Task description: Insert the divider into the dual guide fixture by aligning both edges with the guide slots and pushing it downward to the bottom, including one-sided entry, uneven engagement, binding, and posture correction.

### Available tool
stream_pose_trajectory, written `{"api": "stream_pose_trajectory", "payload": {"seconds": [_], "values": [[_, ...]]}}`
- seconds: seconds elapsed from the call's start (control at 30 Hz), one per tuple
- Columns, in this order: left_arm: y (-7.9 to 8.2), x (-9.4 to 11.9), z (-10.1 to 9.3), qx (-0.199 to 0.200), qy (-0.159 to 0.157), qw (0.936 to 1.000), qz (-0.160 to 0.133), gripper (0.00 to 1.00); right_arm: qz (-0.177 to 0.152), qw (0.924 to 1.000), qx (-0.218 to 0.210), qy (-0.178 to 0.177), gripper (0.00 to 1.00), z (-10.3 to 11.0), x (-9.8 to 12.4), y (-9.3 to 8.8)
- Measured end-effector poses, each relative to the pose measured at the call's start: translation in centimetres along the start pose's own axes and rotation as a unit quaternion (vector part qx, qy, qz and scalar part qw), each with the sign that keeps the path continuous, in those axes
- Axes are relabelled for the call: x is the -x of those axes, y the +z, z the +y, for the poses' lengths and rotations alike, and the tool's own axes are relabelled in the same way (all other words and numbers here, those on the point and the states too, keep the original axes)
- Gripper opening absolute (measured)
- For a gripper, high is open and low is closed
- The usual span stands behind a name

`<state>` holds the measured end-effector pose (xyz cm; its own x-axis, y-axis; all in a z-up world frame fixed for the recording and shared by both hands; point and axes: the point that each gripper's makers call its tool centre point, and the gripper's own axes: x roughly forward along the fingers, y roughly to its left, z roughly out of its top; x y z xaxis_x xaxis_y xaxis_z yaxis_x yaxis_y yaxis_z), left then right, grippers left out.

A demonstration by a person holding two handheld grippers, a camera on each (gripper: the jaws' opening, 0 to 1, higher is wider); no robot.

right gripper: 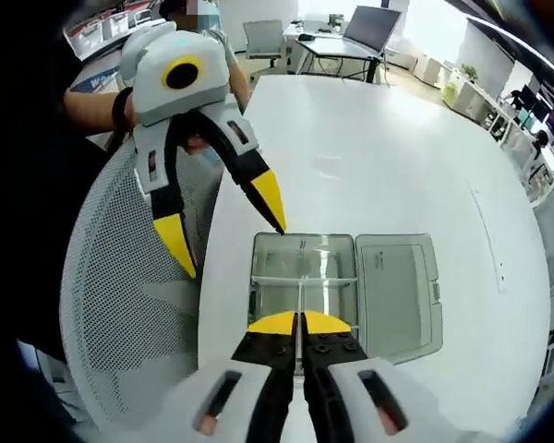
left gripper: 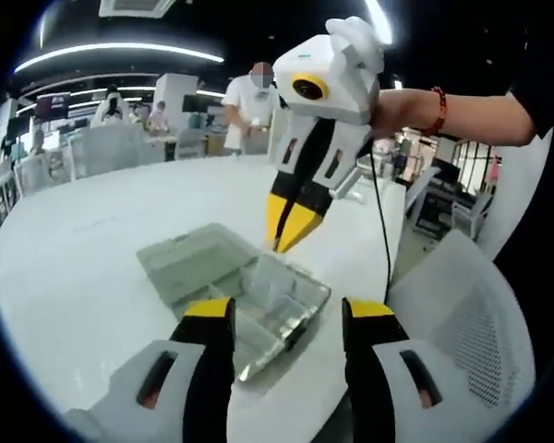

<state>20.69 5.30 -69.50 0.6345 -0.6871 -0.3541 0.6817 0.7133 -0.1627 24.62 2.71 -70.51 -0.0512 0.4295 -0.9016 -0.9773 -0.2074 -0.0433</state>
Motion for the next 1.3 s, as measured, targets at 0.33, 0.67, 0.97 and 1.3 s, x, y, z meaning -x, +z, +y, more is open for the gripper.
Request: {"api": "stream_pose_trajectory", "payload": {"seconds": [0.33, 0.67, 0.97, 1.3], "values": [[0.2, 0.2, 1.1, -0.002, 0.026, 0.9995, -0.016, 0.74, 0.009, 0.9998, 0.006, 0.014, 0.00, -0.3, -0.9, -0.1], [-0.1, 0.2, 1.3, 0.003, 0.033, 0.9994, -0.012, 0.79, 0.023, 0.9994, 0.017, 0.021, 0.00, -0.4, -1.9, 0.2], [0.2, 0.4, 1.3, 0.011, 0.037, 0.9991, -0.017, 0.78, 0.040, 0.9988, 0.012, 0.023, 0.00, -0.4, -2.4, -0.2], [0.1, 0.4, 1.5, 0.012, 0.038, 0.9991, -0.016, 0.77, 0.039, 0.9988, -0.003, 0.027, 0.00, -0.5, -2.6, -0.2]]}}
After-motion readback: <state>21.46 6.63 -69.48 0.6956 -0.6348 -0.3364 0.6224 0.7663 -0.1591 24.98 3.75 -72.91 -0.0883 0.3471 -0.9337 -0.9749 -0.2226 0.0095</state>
